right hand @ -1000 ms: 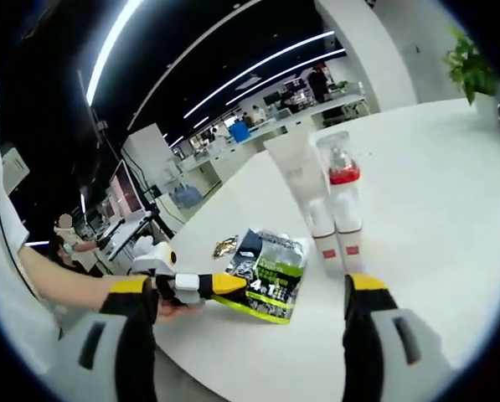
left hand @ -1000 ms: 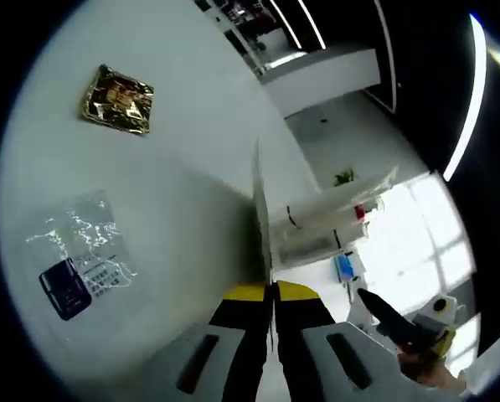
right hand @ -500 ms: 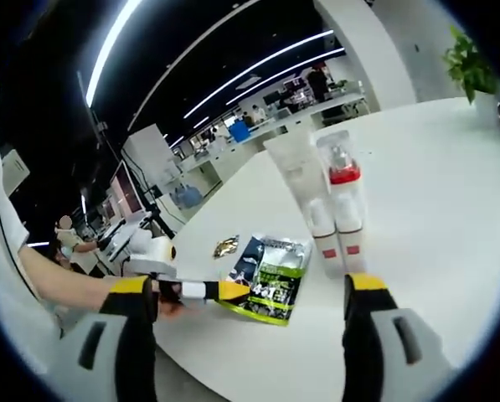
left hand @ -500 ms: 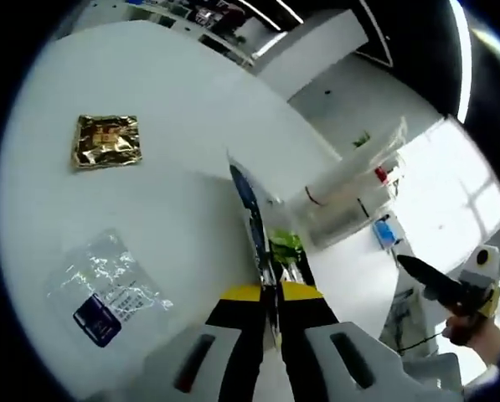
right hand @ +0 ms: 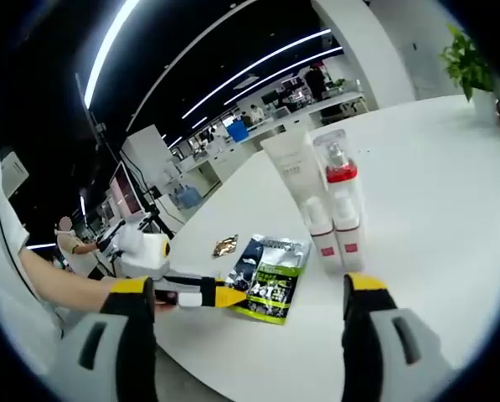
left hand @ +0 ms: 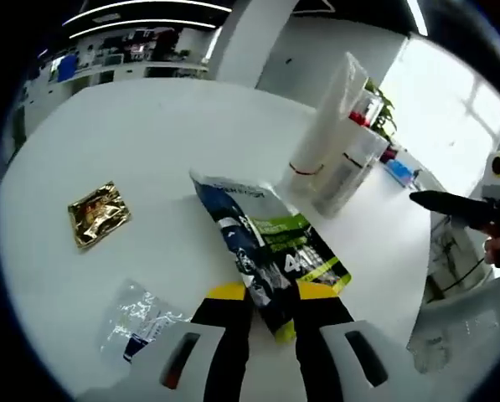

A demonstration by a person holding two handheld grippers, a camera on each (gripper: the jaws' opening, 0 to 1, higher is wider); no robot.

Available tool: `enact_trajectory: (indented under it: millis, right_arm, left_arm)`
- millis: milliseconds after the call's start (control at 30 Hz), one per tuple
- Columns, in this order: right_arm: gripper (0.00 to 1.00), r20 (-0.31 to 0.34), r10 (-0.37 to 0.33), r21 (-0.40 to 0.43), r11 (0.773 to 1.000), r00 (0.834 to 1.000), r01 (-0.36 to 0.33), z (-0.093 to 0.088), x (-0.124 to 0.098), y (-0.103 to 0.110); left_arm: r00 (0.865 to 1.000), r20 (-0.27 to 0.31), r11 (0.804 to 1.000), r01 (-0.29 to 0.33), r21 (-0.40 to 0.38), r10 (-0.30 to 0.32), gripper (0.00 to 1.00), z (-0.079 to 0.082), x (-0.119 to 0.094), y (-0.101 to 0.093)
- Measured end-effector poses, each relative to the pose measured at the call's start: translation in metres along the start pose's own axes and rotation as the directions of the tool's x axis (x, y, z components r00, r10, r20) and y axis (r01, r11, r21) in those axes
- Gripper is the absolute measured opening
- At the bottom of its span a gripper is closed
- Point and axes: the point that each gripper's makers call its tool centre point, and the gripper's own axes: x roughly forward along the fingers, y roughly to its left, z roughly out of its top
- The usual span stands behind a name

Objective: Arrange the skincare products in the storage area until every visible bottle or jar stands upright without overlapping.

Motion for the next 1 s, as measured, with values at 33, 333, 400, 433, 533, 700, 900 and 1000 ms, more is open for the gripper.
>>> enact_trajectory:
  millis: [33, 333, 400, 433, 533, 700, 900, 1000]
  right_arm:
    - [0.94, 0.000, 0.000, 0.000, 1.000, 1.000, 0.000, 0.000, 0.000, 0.000]
    - [0.94, -0.004, 0.001, 0.001, 1.000, 1.000, -0.001, -0.001, 0.001, 0.000]
    - [0.94, -0.003, 0.000, 0.002, 1.000, 1.000, 0.000, -0.001, 0.001, 0.000]
    - [0.94, -0.004, 0.000, 0.003, 1.000, 1.000, 0.000, -0.002, 0.000, 0.000]
    - [0.94, -0.004, -0.002, 0.005, 1.000, 1.000, 0.002, -0.002, 0.000, 0.000]
    - [0.94, -0.002, -0.011, 0.009, 1.000, 1.000, 0.011, -0.002, -0.002, -0.003]
    - [0.94, -0.003, -0.018, 0.012, 1.000, 1.000, 0.018, -0.003, -0.004, -0.006]
    - [0.94, -0.005, -0.019, 0.017, 1.000, 1.000, 0.019, -0.005, -0.004, -0.006]
  left_arm:
    - [1.000, -0.003, 1.000, -0.008, 0.027, 0.008, 0.17, 0.000, -0.001, 0.001]
    - [0.997, -0.002, 0.963, -0.074, 0.259, 0.077, 0.35, 0.010, -0.006, 0.010]
    - [0.998, 0.000, 0.949, -0.061, 0.310, 0.064, 0.37, 0.014, -0.002, 0.008]
    - [0.999, -0.002, 0.944, -0.051, 0.326, 0.054, 0.38, 0.015, -0.001, 0.006]
    - [0.999, -0.016, 0.925, -0.029, 0.378, 0.037, 0.39, 0.016, 0.007, 0.000]
    - [0.999, -0.050, 0.897, 0.011, 0.442, 0.012, 0.41, 0.010, 0.019, -0.006]
    - [0.998, -0.068, 0.893, 0.020, 0.449, 0.012, 0.42, 0.009, 0.024, -0.001]
    - [0.998, -0.070, 0.896, 0.027, 0.442, 0.004, 0.42, 0.010, 0.025, -0.001]
